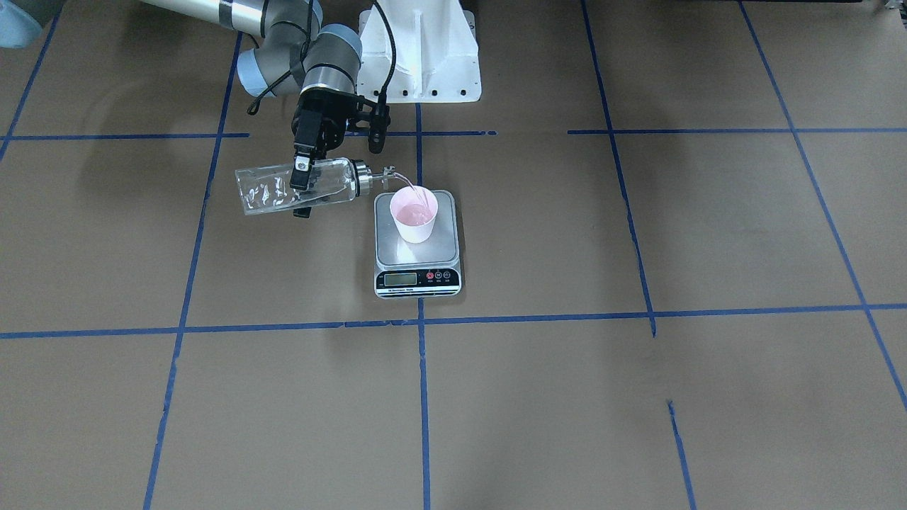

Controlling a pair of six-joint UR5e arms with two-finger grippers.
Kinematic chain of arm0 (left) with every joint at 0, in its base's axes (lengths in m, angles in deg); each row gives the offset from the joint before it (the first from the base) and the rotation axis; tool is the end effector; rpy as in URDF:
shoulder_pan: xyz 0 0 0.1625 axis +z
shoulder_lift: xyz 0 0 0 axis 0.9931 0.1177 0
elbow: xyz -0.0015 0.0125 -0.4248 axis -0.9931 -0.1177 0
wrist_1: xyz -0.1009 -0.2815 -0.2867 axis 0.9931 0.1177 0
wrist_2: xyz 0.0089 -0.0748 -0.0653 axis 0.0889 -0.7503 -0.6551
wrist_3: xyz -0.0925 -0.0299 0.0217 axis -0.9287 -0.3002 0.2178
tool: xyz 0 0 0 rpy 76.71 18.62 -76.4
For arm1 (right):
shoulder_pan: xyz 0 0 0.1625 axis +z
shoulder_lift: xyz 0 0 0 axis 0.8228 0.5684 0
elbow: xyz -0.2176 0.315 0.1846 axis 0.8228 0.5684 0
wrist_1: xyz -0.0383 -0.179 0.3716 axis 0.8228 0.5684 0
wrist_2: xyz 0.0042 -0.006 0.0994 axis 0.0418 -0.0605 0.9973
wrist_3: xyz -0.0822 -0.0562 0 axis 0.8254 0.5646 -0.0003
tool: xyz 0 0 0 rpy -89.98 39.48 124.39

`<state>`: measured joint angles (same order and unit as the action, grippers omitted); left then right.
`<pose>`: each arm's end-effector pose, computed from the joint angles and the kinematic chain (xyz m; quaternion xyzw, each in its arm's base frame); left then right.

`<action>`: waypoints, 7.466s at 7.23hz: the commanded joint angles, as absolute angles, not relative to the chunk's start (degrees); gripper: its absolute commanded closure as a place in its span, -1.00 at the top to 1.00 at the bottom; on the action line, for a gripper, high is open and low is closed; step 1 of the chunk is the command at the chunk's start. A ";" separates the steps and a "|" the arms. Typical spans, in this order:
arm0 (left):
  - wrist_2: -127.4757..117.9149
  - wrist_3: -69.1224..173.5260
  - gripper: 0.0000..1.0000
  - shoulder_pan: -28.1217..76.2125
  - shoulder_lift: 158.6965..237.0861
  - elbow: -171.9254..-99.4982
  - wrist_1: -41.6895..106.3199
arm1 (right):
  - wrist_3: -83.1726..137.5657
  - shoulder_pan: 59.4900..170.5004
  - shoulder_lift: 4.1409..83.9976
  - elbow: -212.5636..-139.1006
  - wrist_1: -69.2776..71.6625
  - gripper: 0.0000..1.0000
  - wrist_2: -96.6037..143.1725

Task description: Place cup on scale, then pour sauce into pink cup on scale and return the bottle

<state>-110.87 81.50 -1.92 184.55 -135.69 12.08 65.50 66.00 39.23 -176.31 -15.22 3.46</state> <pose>-0.0258 -0.5546 0.5897 0.1359 0.3099 0.1951 0.9206 -0.5292 -0.3361 0.2793 0.5983 0.3567 -0.2789 0.6611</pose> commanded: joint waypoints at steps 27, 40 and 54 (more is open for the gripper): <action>-110.51 80.91 1.00 -2.10 186.30 -139.31 11.75 | -15.98 75.48 64.52 -181.29 -45.06 -1.00 39.80; -110.34 80.91 1.00 -2.10 187.17 -139.31 11.57 | -18.26 77.78 64.44 -176.53 -45.14 0.11 47.02; -110.42 80.91 1.00 -2.10 187.35 -139.22 11.57 | -18.09 77.43 68.48 -182.24 -45.14 0.99 48.95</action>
